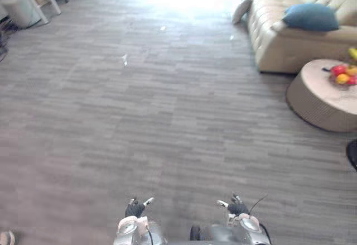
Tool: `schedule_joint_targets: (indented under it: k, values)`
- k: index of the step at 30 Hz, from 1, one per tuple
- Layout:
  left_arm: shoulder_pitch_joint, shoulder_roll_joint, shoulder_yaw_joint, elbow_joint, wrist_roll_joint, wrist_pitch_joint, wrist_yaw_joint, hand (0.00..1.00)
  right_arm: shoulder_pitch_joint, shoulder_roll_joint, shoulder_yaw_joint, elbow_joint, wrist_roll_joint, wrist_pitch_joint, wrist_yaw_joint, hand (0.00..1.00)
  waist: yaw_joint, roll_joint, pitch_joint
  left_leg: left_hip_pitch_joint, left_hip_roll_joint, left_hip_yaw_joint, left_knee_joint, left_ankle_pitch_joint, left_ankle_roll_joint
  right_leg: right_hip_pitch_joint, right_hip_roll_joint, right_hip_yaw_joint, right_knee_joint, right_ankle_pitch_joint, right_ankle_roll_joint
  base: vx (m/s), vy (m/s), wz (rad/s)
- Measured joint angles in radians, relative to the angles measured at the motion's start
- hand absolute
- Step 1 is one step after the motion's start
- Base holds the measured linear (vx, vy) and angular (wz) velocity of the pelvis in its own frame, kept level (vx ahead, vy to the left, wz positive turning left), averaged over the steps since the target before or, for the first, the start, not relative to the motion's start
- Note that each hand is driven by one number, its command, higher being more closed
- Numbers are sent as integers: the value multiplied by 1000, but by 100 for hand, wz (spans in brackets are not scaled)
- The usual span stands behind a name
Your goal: Pick up cushions and gather them together orderly.
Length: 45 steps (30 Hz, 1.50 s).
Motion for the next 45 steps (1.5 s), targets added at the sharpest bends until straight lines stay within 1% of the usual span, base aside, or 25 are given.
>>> schedule_joint_targets:
  k: [2, 3, 5, 6, 8, 10, 13, 16, 18, 20, 21, 23, 25, 27, 29, 30, 33, 34, 36, 37, 38, 39, 41, 43, 45]
  values:
    - [14, 1, 0, 4, -7, -4, 10, 0, -3, -8, -31, 23, -3, -1, -1, 0, 12, 4, -6, -28, -71, -35, -402, 74, -32, 61, -42, 49, -49, -19, 22, 636, 237, -95]
    - [21, 0, -4, 6, -10, -5, 12, 0, -4, -15, -29, 34, -5, -2, -2, 0, 13, 14, -12, -41, -70, -43, -454, 90, -42, 73, -42, 58, -57, -19, 23, 766, 372, -89]
    - [35, -3, -5, 7, -36, -13, 15, 0, -2, -16, -17, 81, -11, 1, -3, 0, 33, 16, -38, -44, -93, -54, -472, 246, 30, 130, -73, 96, -59, -29, 38, 710, 403, -77]
    - [35, 11, -3, 11, -33, -10, 13, 0, 11, -3, -19, 77, -12, 2, -3, 0, 31, -17, -60, -33, -116, -39, -474, 223, 51, 103, -108, 98, -8, -28, 48, 748, 403, -55]
    - [34, 31, -5, 24, -25, -11, 13, 0, 23, 14, -19, 77, -13, -2, -2, 0, 31, -64, -70, 24, -160, -1, -444, 155, 97, 15, -143, 114, 259, 3, 141, 790, 413, -22]
    - [26, 48, -8, 46, -17, -5, 15, 0, 28, 18, -19, 76, -22, -9, 2, 0, 19, -80, -61, 161, -215, 0, -439, 41, 112, -155, -161, 114, 742, 152, 340, 763, 359, 0]
    - [18, 32, -10, 77, -16, 11, 16, 0, 36, 12, -17, 27, -38, -17, 6, 0, 4, -46, -56, 338, -220, -2, -492, -37, 119, -323, -165, 18, 952, 68, 266, 576, 179, -5]
    - [-1, 27, -35, 93, -15, 14, 16, 0, 37, 4, -26, -36, -48, -29, 7, 0, -12, -30, -45, 503, -196, -16, -586, -101, 122, -532, -152, -152, 790, -13, 196, 583, 63, 13]
    - [-24, 26, -60, 120, -10, 20, 12, 0, 31, -13, -59, -35, -48, -28, 7, 0, -30, -31, -40, 590, -181, -51, -638, -125, 117, -578, -142, -237, 488, 37, 176, 624, -59, 66]
    - [-29, 10, -77, 123, 12, 22, 4, 0, 51, -38, -77, -24, -49, -20, 2, 0, -59, -41, -40, 689, -189, -115, -681, -128, 121, -596, -135, -221, 217, 169, 152, 771, -151, 92]
    - [-25, 1, -77, 125, 18, 23, 2, 0, 62, -40, -86, -22, -34, -18, 5, 0, -68, -35, -43, 714, -184, -142, -678, -128, 121, -593, -124, -196, 251, 240, 125, 850, -192, 75]
    - [-23, -26, -83, 144, 33, 24, -4, 0, 54, -70, -94, -30, -33, -18, 3, 0, -72, 18, -59, 718, -135, -187, -613, -102, 85, -617, -114, -209, 405, 165, 83, 910, -234, 38]
    - [-35, -28, -71, 141, 42, 25, -7, 0, 42, -72, -95, -28, -33, -13, 5, 0, -73, 46, -54, 583, -107, -251, -286, 4, -4, -572, -99, -245, 460, 46, 70, 872, -255, 27]
    - [-29, -26, -34, 121, 41, 26, -7, 0, 39, -83, -96, -23, -30, -2, -1, 0, -62, 65, -26, 391, -55, -262, 137, 205, -110, -429, -60, -251, 370, 12, 56, 771, -142, -5]
    - [-16, -21, 3, 80, 39, 25, 1, 0, 35, -77, -86, 5, -26, 2, -6, 0, -48, 58, -4, 272, 8, -164, 369, 132, -57, -232, -32, -235, 243, 4, 43, 719, -60, -27]
    - [-5, -12, 3, 54, 37, 23, 5, 0, 35, -67, -76, 10, -18, 7, -6, 0, -43, 29, -4, 195, 27, -106, 383, 78, -19, -135, -37, -228, 159, 3, 42, 528, -53, -9]
    - [3, -5, -2, 13, 17, 3, 6, 0, 33, -47, -90, 26, -9, 8, -5, 0, -26, 15, -13, 3, 39, 4, 172, -19, 25, 30, -60, -205, 3, 2, 52, 770, 15, -32]
    - [5, -6, 0, 4, 10, 2, 7, 0, 34, -44, -91, 38, -9, 10, -6, 0, 1, 12, -10, -31, 10, 60, -81, -7, 39, 96, -95, -194, -29, -12, 82, 688, 127, -58]
    - [17, -10, -1, 4, -2, 0, 9, 0, 40, -45, -91, 38, -10, 9, -7, 0, 8, 24, -14, -49, -33, 52, -371, 71, 29, 154, -112, -170, -59, -31, 103, 610, 188, -53]
    - [36, -8, -4, 3, -23, -4, 11, 0, 40, -48, -87, 47, -10, 9, -8, 0, 16, 31, -20, -59, -48, 21, -403, 200, 34, 186, -112, -140, -73, -40, 101, 696, 308, -44]
    - [30, 8, -14, 9, -28, -10, 14, 0, 31, -36, -86, 65, -11, 10, -9, 0, 15, 8, -35, -58, -91, 24, -396, 206, 74, 191, -147, -117, -52, -29, 82, 709, 331, -17]
    - [30, 19, -19, 9, -21, -7, 14, 0, 27, -24, -85, 63, -12, 8, -9, 0, 2, -18, -52, -50, -109, 34, -409, 190, 87, 155, -175, -106, 0, -9, 75, 717, 353, 9]
    - [31, 31, -16, 15, -21, -9, 18, 0, 41, 0, -99, 59, -13, 6, -11, 0, 12, -54, -49, -5, -155, 44, -397, 129, 126, 59, -213, -40, 253, 63, 193, 753, 380, 12]
    - [11, 57, -25, 51, -19, -3, 31, 0, 42, 1, -96, 60, -15, 5, -9, 0, 5, -86, -46, 107, -209, 46, -404, 49, 134, -86, -225, 46, 657, 227, 336, 693, 310, 22]
    - [5, 58, -29, 79, -17, 16, 33, 0, 47, -9, -95, 51, -20, -3, -6, 0, -4, -75, -39, 246, -232, 35, -431, -18, 129, -197, -225, 27, 909, 199, 319, 648, 219, 10]
